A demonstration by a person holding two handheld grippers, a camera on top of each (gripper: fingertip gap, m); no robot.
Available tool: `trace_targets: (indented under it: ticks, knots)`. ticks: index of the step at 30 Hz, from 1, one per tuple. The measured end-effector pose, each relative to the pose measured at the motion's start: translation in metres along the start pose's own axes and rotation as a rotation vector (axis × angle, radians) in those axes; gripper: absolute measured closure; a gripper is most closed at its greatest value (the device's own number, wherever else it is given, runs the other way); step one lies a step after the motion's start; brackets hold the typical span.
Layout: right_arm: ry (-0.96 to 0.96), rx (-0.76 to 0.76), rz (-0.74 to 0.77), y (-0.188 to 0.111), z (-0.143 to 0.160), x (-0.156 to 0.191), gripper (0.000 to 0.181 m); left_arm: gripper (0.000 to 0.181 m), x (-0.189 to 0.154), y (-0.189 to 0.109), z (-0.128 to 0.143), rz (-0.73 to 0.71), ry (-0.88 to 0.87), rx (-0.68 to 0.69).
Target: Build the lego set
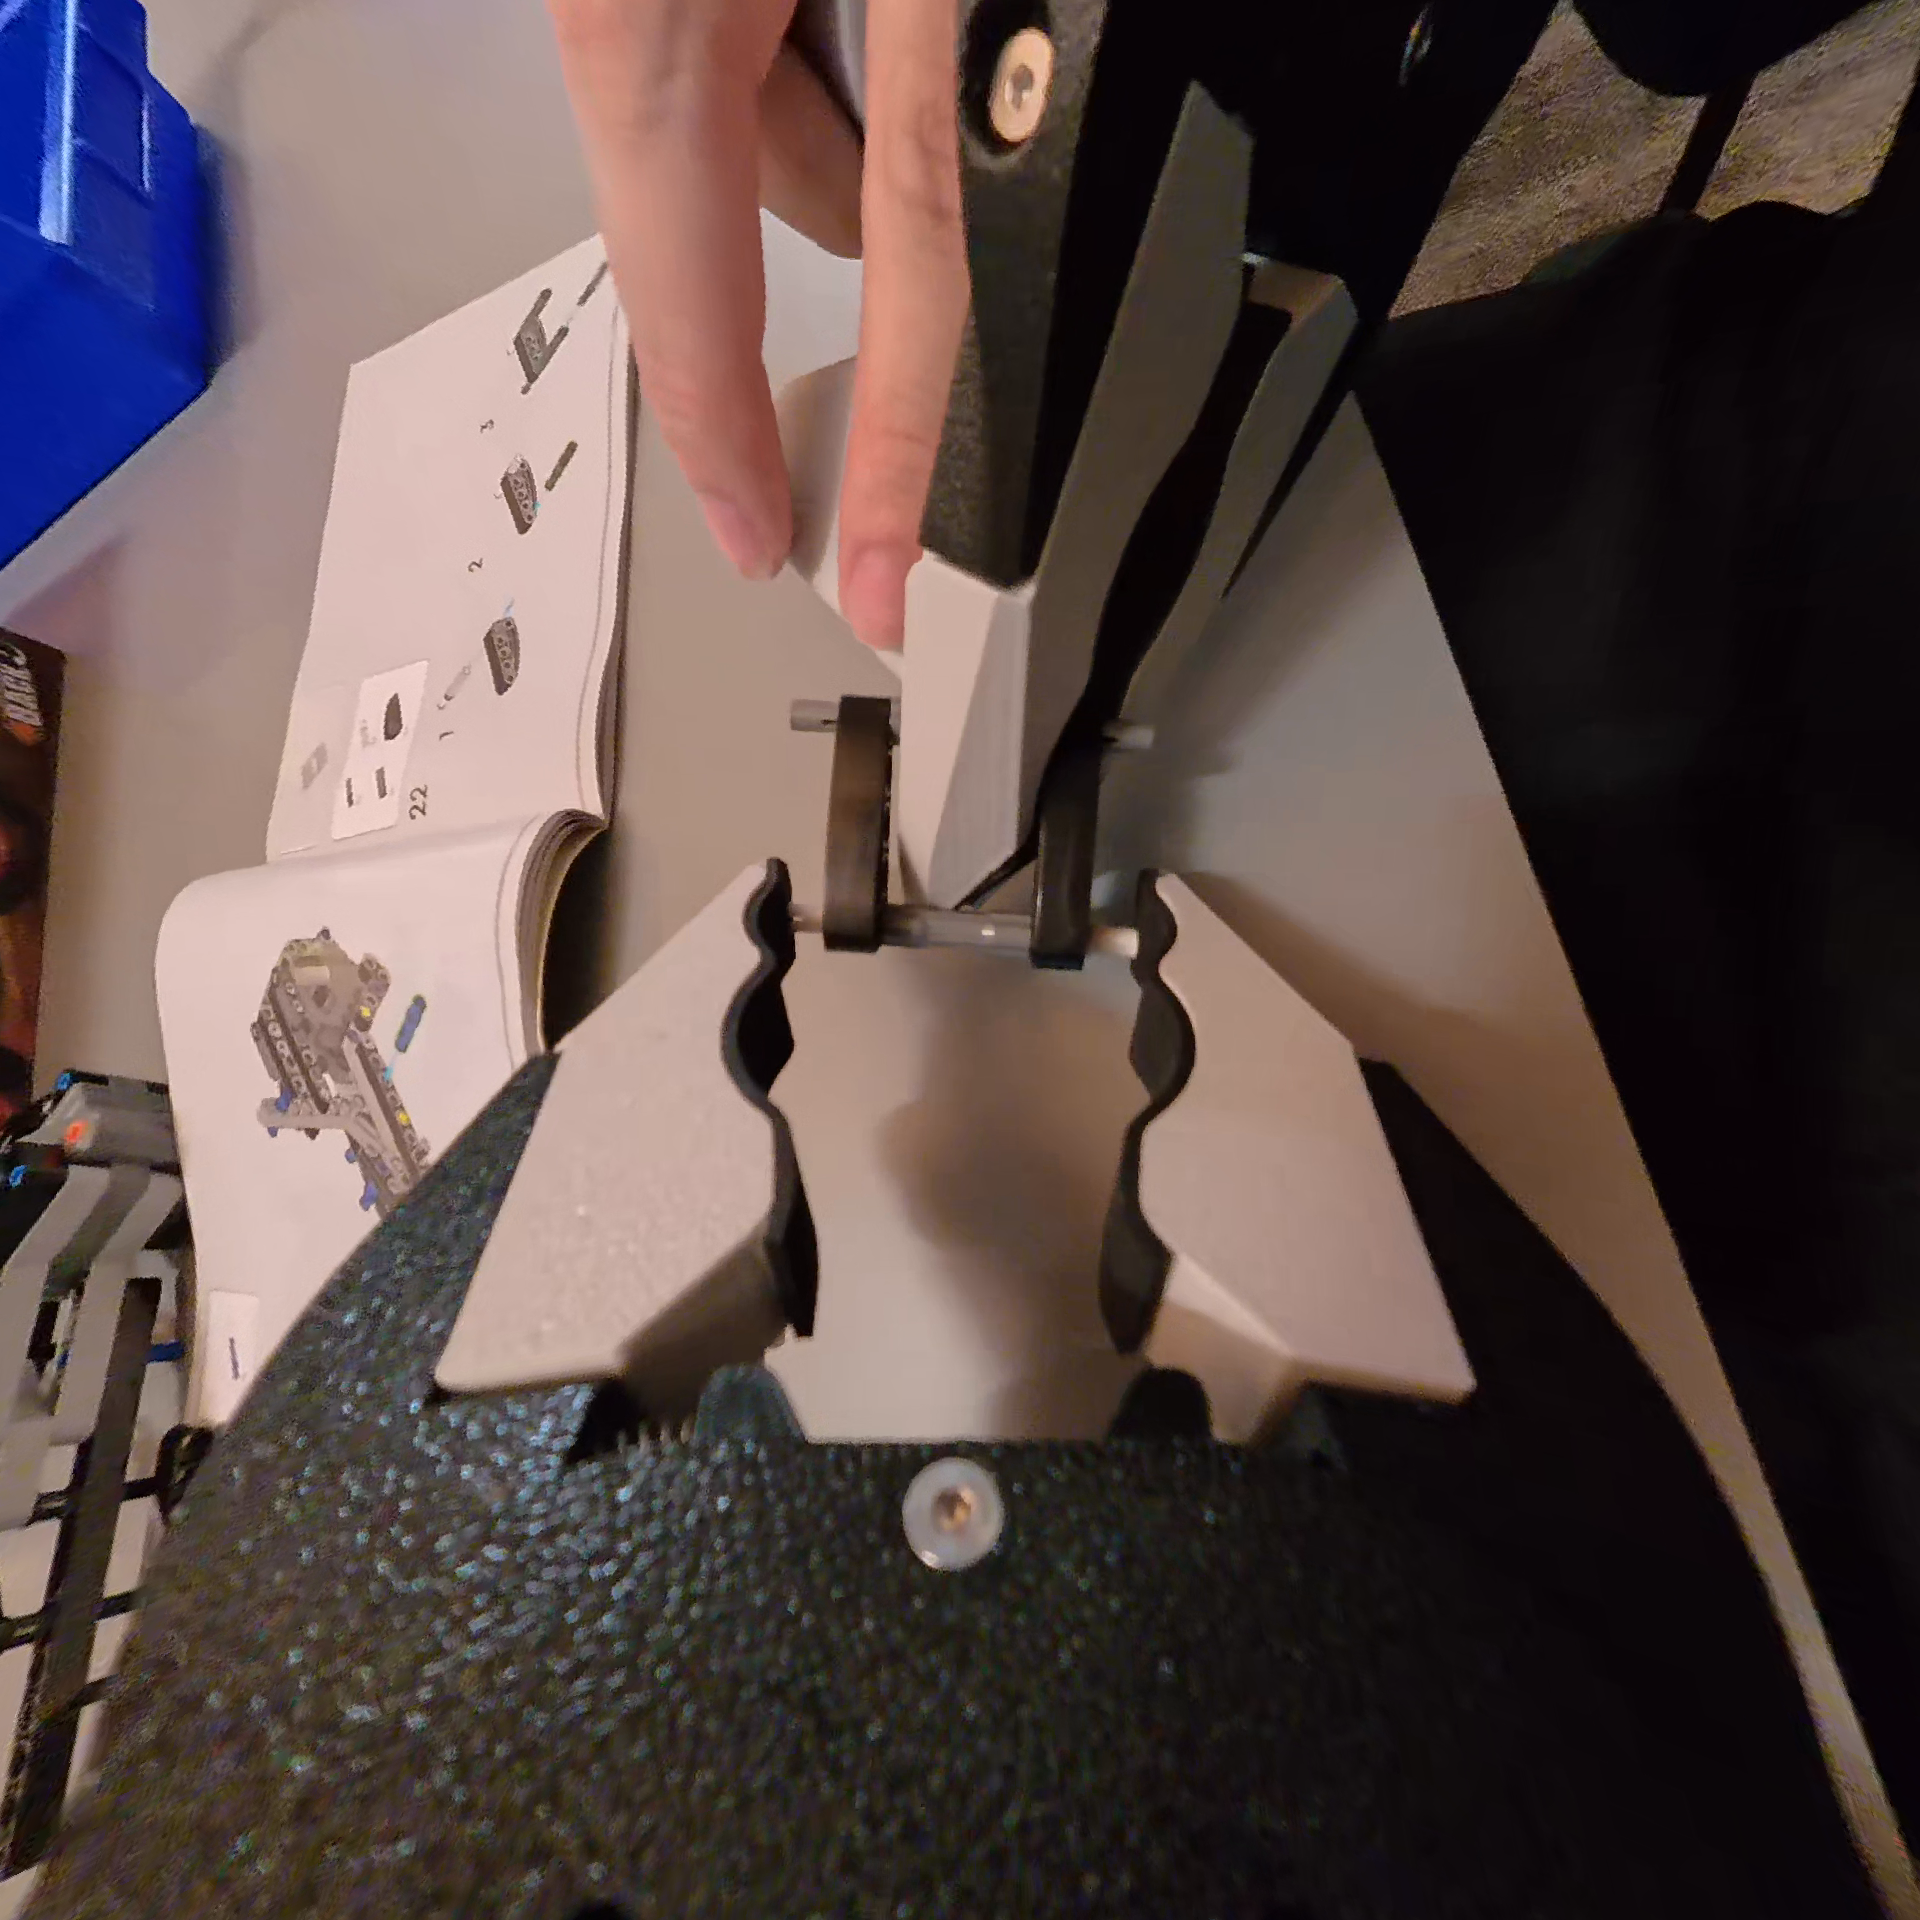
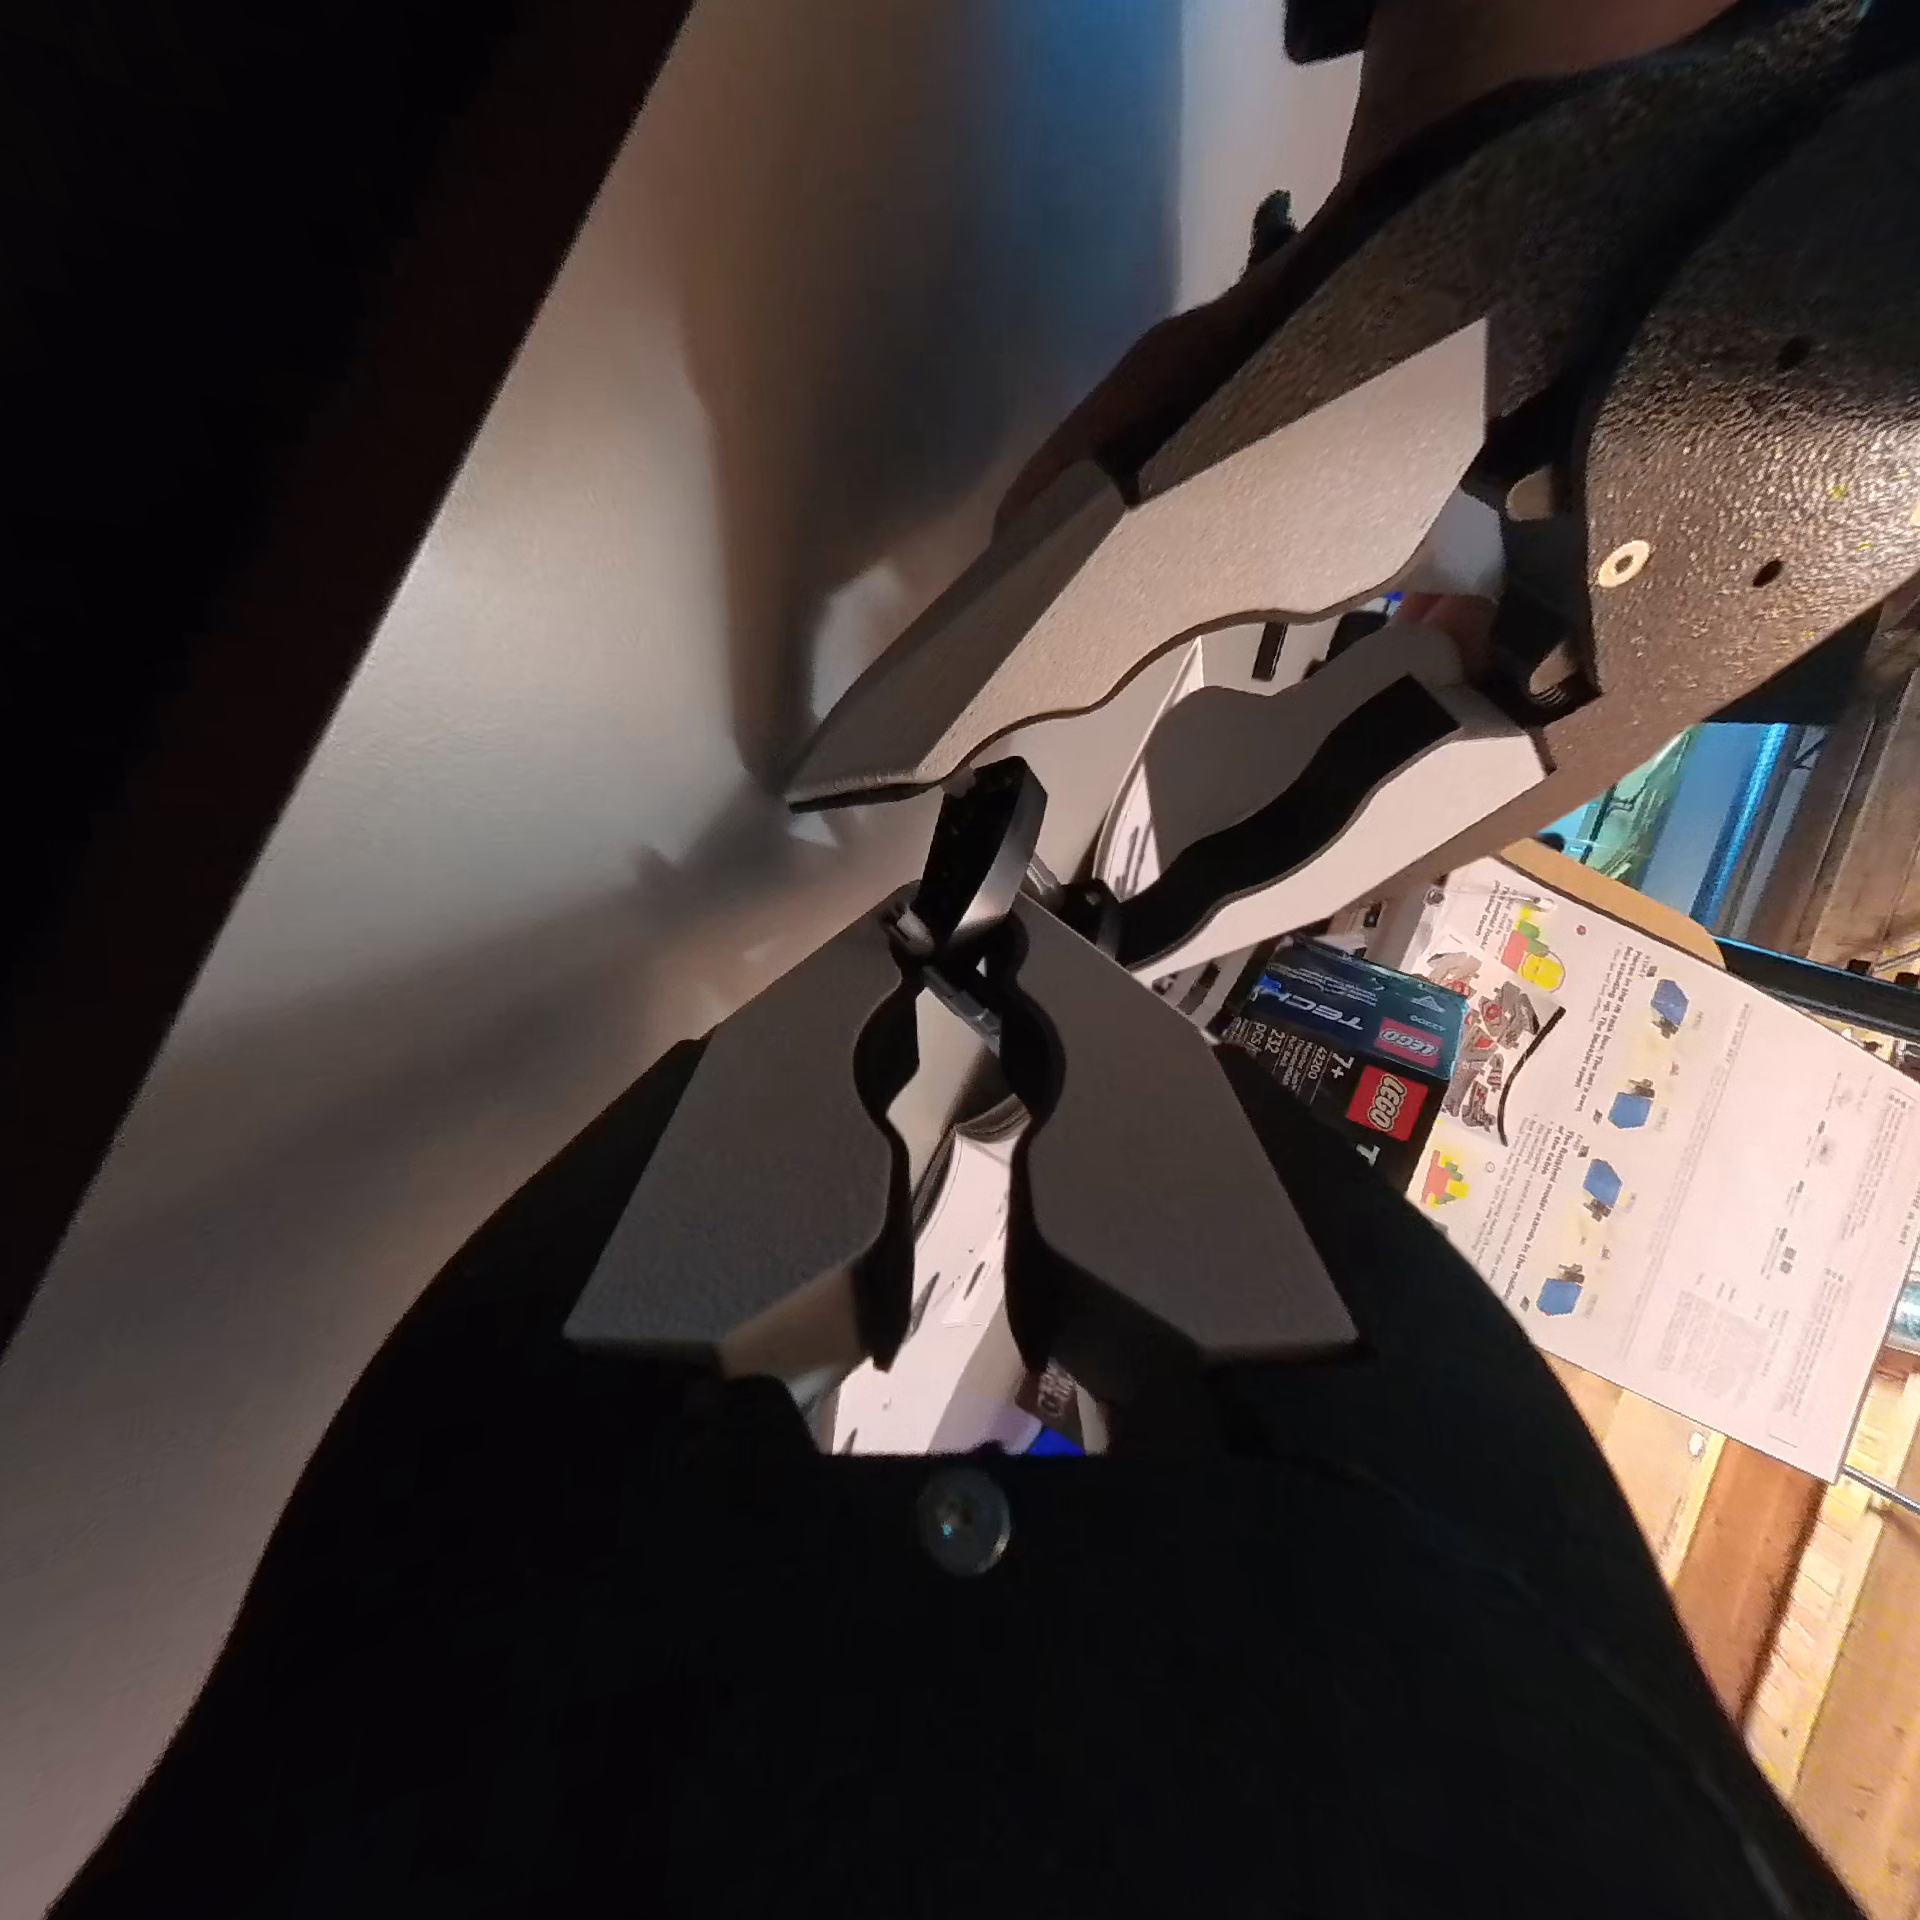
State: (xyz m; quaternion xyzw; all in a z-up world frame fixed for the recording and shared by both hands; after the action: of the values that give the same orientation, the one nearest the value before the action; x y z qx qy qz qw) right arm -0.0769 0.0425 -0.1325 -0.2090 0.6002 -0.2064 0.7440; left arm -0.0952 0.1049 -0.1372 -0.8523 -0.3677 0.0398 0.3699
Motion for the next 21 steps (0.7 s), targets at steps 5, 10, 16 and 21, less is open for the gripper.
trace_targets:
  ticks: [5, 10, 16, 21]
  knots:
    - [0.005, 0.003, -0.014, 0.000, 0.001, 0.001, 0.175, 0.118, 0.001, 0.002, -0.001, 0.005, -0.016, -0.004]
    - [0.023, 0.005, -0.003, 0.002, 0.002, 0.001, 0.174, 0.118, 0.003, 0.004, 0.000, 0.011, -0.049, -0.006]
    - [0.066, -0.005, 0.019, -0.001, 0.008, 0.003, 0.156, 0.119, 0.009, -0.001, -0.003, -0.021, -0.094, -0.059]
    - [0.122, -0.008, 0.045, 0.001, 0.013, 0.002, 0.141, 0.118, 0.017, -0.004, -0.006, -0.067, -0.128, -0.110]
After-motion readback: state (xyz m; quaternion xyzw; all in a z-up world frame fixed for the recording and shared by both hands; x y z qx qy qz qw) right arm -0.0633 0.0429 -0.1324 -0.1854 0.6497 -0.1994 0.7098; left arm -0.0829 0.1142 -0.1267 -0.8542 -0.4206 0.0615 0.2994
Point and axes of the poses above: each gripper's, where its closed fingertips meet, y out along the fingers, z out of its underside, x = y × z across the jaws, the point moved 6 cm from there along -y, back along the fingers, and after that the axes turned 11 degrees about -y, right-handed, at the moved point
